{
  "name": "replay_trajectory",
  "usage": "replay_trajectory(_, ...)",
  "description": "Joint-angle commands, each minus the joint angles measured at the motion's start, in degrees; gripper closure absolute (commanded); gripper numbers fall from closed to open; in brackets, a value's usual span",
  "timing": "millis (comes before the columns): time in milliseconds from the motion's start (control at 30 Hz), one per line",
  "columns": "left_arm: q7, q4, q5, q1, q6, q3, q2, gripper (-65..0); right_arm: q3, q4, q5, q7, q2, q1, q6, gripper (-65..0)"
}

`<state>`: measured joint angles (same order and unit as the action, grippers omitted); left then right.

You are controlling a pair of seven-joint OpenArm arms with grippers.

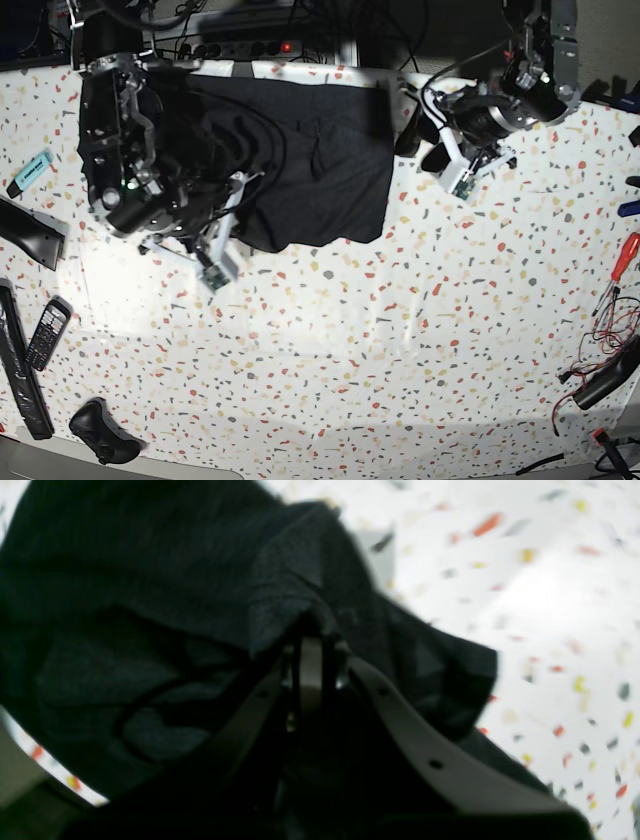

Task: Fold the T-shirt properly
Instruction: 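Grasp the folded edge with the right gripper and pull it outward, then smooth the shirt's folded edge with the right gripper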

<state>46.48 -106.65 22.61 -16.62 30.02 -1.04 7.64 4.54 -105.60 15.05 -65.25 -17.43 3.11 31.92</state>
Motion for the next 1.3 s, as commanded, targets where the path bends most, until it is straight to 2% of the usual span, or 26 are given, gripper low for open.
replay_trajectory(0,-1.2,-1.1,-0.2,0.4,0.0,0.0,0.2,-24.5,-1.7,-1.9,0.1,0.6,-0.5,0.2,-0.9,0.0)
replay_trajectory(133,-1.6,-1.1,-3.3,0.4,0.0,-0.1,0.2,-24.5,-8.9,-4.4,0.1,0.6,-0.5,-4.2,-1.0,0.0)
replay_trajectory(400,-3.7,-1.1,-3.1,0.4,0.0,0.0,0.2,-24.5,-21.2,-5.8,3.2,0.6,-0.5,-10.6,-1.0,0.0)
replay_trajectory(500,-3.7,-1.1,-3.1,0.4,0.0,0.0,0.2,-24.5,-24.0,-5.8,3.7,0.7,-0.5,-10.4,-1.0,-5.7)
replay_trajectory(600,-3.7,-1.1,-3.1,0.4,0.0,0.0,0.2,-24.5,-26.3,-5.8,10.8,0.7,-0.5,-10.4,0.3,-12.9)
replay_trajectory(733,-3.7,-1.1,-3.1,0.4,0.0,0.0,0.2,-24.5,-28.0,-6.7,21.5,0.6,-0.5,-10.4,1.7,-14.0)
replay_trajectory(967,-3.7,-1.1,-3.1,0.4,0.0,-0.1,0.2,-24.5,-28.1,-13.2,30.7,0.6,-0.5,-13.0,1.7,-14.0)
replay_trajectory(1100,-3.7,-1.1,-3.1,0.4,0.0,0.0,0.2,-24.5,-28.1,-17.9,32.3,0.6,-0.5,-19.2,2.2,-14.0)
replay_trajectory(1200,-3.7,-1.1,-3.1,0.4,0.0,0.0,0.2,-24.5,-28.1,-21.1,31.9,0.6,-0.5,-24.2,7.0,-14.0)
replay_trajectory(1267,-3.7,-1.1,-3.1,0.4,0.0,0.0,0.2,-24.5,-28.0,-22.3,31.4,0.6,-0.5,-26.8,7.8,-14.0)
